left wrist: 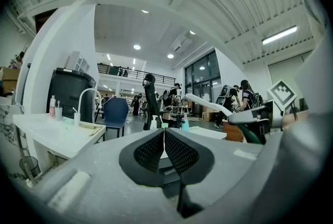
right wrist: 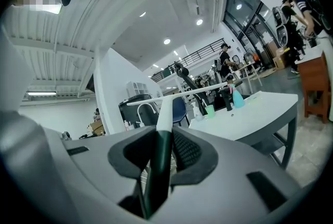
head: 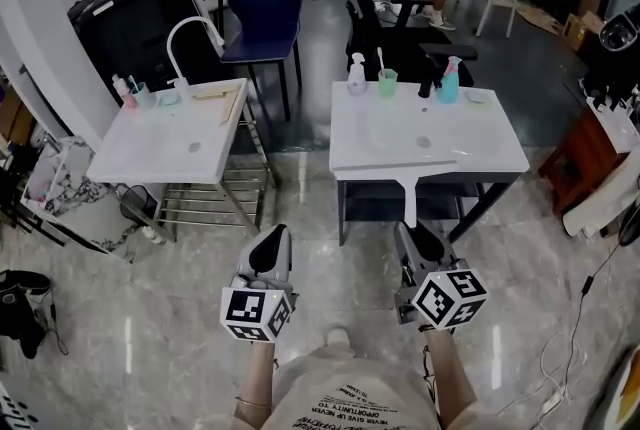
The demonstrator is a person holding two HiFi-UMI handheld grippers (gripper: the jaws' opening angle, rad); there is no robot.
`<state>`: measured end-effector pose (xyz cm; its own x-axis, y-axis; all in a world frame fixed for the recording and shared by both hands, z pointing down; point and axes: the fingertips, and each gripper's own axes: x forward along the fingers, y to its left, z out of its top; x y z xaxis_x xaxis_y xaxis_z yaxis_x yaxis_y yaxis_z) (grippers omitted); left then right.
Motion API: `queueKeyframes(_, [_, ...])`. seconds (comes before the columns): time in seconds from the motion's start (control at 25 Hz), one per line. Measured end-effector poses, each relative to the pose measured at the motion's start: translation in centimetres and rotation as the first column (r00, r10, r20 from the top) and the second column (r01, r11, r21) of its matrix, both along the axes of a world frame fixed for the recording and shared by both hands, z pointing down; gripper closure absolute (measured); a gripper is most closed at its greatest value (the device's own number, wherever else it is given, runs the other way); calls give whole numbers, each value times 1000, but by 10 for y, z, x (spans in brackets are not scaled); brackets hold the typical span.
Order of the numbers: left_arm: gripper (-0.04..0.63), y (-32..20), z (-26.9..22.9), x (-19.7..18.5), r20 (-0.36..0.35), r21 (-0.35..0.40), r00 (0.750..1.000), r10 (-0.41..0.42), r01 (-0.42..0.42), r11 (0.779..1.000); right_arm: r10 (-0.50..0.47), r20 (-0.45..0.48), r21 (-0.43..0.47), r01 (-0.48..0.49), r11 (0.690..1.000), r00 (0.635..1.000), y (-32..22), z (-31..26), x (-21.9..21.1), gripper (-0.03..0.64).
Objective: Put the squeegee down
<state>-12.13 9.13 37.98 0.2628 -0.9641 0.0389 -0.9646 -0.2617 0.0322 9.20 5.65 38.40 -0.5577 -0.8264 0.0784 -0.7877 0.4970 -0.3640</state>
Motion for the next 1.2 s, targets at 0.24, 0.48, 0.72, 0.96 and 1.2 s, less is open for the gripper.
queueKeyframes(0.24, [572, -34, 6, -4, 15, -7, 999, 45, -45, 999, 39, 4, -13, -39, 999, 999, -34, 7, -7, 520])
queueKeyframes(0.48, [572, -54, 12, -16, -5, -13, 999, 42, -42, 999, 61, 1, -29, -61, 998, 998, -54, 13, -11, 520])
queueKeyframes(0.72, [572, -72, 24, -32, -13, -40, 1000, 11, -11, 999, 70, -6, -55, -70, 996, 998, -75, 21, -15, 520])
queueKeyframes(0.96, [572, -108, 30, -35, -23, -46, 1000, 8, -9, 999, 73, 4, -68, -73, 995, 997, -112, 29, -18, 520])
queueKeyframes(1.2, [572, -163, 24, -33, -10, -37, 1000, 24, -24, 999, 72, 10, -87, -71, 994, 997, -168, 36, -23, 520])
